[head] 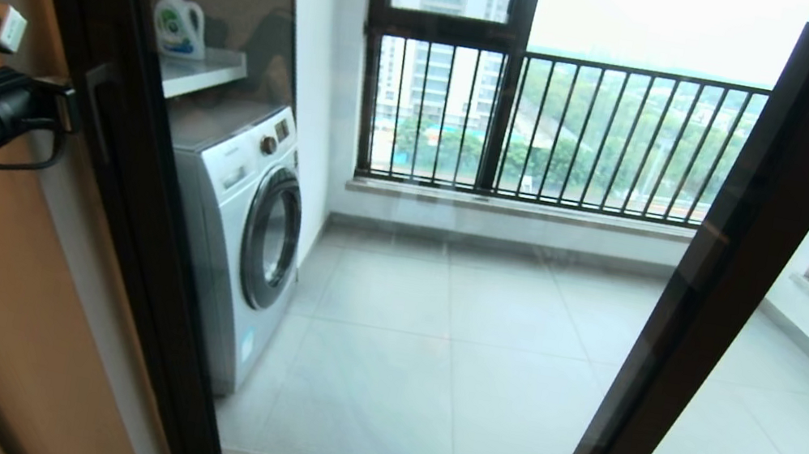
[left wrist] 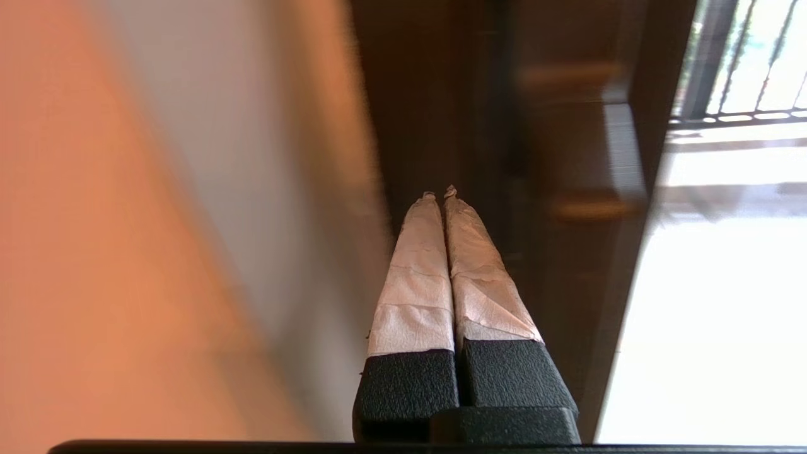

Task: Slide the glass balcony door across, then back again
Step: Open the slid door

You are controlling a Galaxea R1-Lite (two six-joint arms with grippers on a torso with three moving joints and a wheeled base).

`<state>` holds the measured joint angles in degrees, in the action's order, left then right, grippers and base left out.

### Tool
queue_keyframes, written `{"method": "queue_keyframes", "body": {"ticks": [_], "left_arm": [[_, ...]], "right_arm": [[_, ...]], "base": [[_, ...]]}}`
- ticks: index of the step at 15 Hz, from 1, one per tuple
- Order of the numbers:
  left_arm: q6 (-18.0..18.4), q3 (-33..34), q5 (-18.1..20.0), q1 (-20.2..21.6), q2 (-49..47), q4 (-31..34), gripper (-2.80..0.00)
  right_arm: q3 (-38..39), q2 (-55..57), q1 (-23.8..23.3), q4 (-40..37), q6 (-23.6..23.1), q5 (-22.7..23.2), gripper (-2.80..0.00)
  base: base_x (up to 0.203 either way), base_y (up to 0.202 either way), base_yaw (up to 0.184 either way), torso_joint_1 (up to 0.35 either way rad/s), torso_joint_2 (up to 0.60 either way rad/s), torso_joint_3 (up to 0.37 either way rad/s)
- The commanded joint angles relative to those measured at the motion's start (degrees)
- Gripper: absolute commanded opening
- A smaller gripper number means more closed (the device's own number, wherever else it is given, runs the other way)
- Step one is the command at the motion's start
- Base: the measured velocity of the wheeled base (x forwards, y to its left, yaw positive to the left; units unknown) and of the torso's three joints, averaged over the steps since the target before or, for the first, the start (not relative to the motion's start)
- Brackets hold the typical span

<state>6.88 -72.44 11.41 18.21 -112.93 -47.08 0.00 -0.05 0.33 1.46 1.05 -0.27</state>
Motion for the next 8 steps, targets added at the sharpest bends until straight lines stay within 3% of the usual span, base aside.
{"method": "queue_keyframes", "body": {"ticks": [1, 8], "left_arm": [[0.3, 0.2, 0.1, -1.7, -0.5, -0.3, -2.8], [0.3, 0.4, -0.1, -5.8, -1.3, -0.5, -2.8]], "right_arm": [[0.7, 0.0, 0.0, 0.0, 0.0, 0.0, -2.8], [0.7, 0.0, 0.0, 0.0, 0.0, 0.0, -2.8]], "base": [[0.0, 0.0, 0.0, 0.0, 0.0, 0.0], [0.0, 0.0, 0.0, 0.0, 0.0, 0.0]]}}
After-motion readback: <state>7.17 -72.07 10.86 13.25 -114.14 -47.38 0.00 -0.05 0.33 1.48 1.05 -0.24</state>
